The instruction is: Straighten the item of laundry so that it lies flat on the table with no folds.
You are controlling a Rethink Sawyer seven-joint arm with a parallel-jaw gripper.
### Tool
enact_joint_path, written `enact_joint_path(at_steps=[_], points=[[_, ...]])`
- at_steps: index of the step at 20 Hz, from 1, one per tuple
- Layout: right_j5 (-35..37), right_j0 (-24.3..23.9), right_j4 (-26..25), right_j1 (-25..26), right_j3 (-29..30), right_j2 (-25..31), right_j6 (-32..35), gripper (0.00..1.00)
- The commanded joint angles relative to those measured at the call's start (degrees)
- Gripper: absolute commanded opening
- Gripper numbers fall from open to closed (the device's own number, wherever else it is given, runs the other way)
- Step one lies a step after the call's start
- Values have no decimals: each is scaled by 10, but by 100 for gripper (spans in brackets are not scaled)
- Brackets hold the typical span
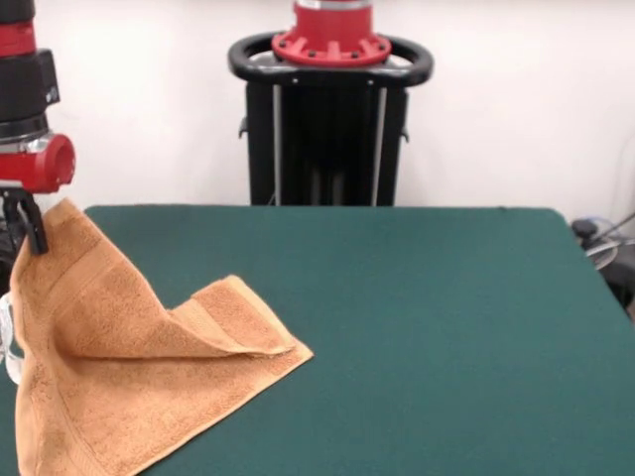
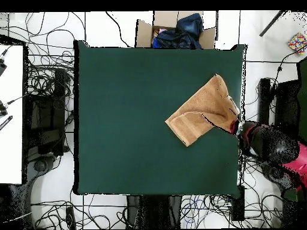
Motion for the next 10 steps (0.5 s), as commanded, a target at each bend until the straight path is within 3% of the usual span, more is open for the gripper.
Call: enact_joint_path(at_steps=[1, 6, 10], points=[[-16, -16, -41, -2, 71, 63, -73, 0], [-37, -57, -65, 13, 101, 78, -76, 0], [-106, -74, -101, 0, 133, 80, -38, 0]])
